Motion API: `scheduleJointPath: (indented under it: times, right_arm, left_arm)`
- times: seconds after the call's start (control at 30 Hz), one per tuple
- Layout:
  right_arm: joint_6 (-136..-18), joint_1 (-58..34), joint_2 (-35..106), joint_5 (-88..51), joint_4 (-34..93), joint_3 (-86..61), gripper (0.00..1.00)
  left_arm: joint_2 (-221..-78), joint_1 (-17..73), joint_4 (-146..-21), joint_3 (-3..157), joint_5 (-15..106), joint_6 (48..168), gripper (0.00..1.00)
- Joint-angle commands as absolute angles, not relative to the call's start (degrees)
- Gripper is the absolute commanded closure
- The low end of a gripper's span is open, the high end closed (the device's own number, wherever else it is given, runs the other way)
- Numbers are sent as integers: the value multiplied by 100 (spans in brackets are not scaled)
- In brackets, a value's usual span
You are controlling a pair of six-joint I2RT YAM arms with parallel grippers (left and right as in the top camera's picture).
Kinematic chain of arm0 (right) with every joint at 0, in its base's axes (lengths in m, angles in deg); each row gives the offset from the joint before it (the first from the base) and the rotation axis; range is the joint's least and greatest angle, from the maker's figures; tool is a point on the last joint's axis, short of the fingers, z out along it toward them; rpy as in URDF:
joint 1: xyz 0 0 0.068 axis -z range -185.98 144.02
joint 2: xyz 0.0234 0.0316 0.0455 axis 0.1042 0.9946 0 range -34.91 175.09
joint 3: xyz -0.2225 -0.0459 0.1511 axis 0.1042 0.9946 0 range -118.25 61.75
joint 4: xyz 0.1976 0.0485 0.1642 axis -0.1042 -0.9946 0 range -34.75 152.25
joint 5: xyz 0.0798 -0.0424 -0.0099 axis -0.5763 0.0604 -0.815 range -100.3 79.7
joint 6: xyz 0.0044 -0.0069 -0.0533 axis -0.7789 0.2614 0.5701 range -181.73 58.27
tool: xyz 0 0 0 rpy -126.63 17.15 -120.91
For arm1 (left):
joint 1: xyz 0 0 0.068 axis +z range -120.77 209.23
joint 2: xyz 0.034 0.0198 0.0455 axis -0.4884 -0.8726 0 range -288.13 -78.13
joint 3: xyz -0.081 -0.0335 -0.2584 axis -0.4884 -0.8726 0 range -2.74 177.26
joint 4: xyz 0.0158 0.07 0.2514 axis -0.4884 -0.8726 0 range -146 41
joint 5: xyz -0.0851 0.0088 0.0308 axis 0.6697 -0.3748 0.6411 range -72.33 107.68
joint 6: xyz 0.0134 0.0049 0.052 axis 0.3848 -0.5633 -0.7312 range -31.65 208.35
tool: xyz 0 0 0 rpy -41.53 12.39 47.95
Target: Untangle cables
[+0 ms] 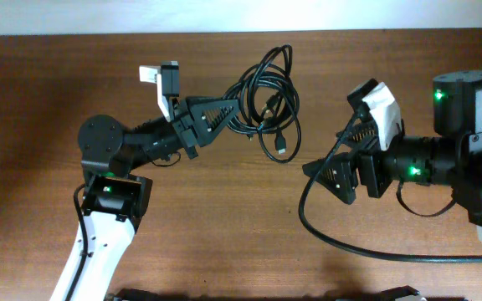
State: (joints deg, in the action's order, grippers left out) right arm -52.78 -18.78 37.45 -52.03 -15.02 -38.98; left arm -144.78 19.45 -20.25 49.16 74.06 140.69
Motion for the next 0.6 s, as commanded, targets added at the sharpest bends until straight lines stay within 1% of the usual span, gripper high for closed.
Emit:
scheduleJointPath:
  times: [0.0,0.1,0.17,0.23,0.37,0.4,0.43,0.57]
  right_arm:
    - [-5444,-2002,3830,-5597,-1142,-3957,1]
    - [-5942,-2315,4064,-5359,-733,-3957,0]
    - [-5975,-2577,4239,-5182,-574,-3957,0]
    - [-6373,-2807,4324,-4410,-453,-3957,0]
    - [-6419,-2896,4326,-3979,-434,-3957,1]
    - [-6454,-2896,4326,-3761,-460,-3957,1]
    - [-6709,-2894,4326,-3197,-484,-3957,1]
    - [-7035,-2879,4326,-2290,-337,-3957,1]
  left_arm:
    - [-14465,1934,-1968,4960,7139,13966,100]
    - [-14465,1685,-1968,4960,6896,13922,100]
    - [-14465,1466,-1968,4960,6641,13769,100]
    - [-14465,1300,-1992,4960,6404,13664,100]
    - [-14465,1298,-1990,4960,6348,13667,100]
    - [-14465,1285,-1990,4960,6350,13671,100]
    - [-14465,1204,-1990,4960,6378,13671,100]
    - [-14463,920,-1986,4960,6678,13671,100]
